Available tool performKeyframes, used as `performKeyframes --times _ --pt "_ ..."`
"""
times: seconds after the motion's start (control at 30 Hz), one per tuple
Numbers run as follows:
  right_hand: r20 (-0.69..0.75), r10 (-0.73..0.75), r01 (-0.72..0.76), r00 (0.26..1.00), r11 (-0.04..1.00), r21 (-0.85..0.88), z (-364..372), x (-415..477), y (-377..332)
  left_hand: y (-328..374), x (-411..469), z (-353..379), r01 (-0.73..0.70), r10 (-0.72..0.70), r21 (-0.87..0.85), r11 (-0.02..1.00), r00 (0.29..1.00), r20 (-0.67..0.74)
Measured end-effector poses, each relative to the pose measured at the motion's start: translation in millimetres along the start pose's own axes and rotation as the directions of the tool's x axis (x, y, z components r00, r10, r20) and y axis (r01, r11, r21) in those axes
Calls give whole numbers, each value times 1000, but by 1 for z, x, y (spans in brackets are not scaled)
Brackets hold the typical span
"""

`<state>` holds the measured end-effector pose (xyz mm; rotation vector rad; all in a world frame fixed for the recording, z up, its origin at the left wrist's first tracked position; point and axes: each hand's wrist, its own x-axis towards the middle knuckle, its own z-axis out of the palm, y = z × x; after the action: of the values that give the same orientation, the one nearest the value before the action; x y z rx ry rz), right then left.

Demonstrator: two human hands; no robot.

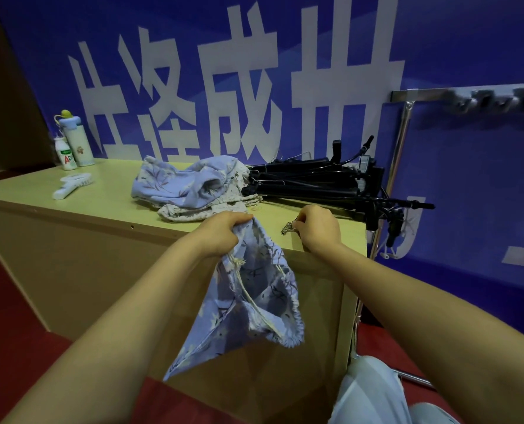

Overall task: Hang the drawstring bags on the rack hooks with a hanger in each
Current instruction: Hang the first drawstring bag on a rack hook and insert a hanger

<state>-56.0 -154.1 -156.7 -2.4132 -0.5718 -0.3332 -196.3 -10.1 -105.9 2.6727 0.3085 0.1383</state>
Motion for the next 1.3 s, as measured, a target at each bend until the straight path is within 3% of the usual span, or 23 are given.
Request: performKeyframes --times 0.1,0.17,0.23,0.3,0.37,0.5,0.67,0.9,1.13,1.2,1.3 --pt "-97 -34 39 995 998 45 -4 -4 -3 0 -1 0 6 -6 13 1000 1000 -10" --pt "-145 -131 158 981 968 193 -9 -13 -15 1 -2 -1 6 -6 14 1000 1000 -13" --pt "-122 -295 319 948 891 322 -14 -30 -30 -1 -3 -1 9 -9 22 1000 1000 -11" --pt "-88 -442 447 892 842 303 -11 -47 -40 -4 -5 -2 13 -13 29 1000 1000 -17" --pt "-19 -493 480 870 838 260 0 -59 -43 -9 -8 -3 15 -15 13 1000 1000 -24" --pt "217 -458 449 862 889 95 27 -69 -48 -16 -21 -5 17 -17 -8 1000 999 -42" --pt "288 -428 433 857 900 49 44 -69 -58 -23 -37 -5 50 -50 0 999 998 -29" --pt "172 -407 390 897 912 127 37 -62 -61 -21 -24 -9 40 -42 -40 998 999 -35" --pt "-123 -200 232 972 900 370 1 -19 -63 12 3 -16 -16 13 -59 998 999 -47" --pt "-163 -182 225 970 926 305 -7 -2 -60 14 13 -16 -15 12 -62 998 999 -50" --pt "-137 -223 211 965 973 -96 -16 27 -49 12 26 -14 0 -2 -49 999 999 -54"
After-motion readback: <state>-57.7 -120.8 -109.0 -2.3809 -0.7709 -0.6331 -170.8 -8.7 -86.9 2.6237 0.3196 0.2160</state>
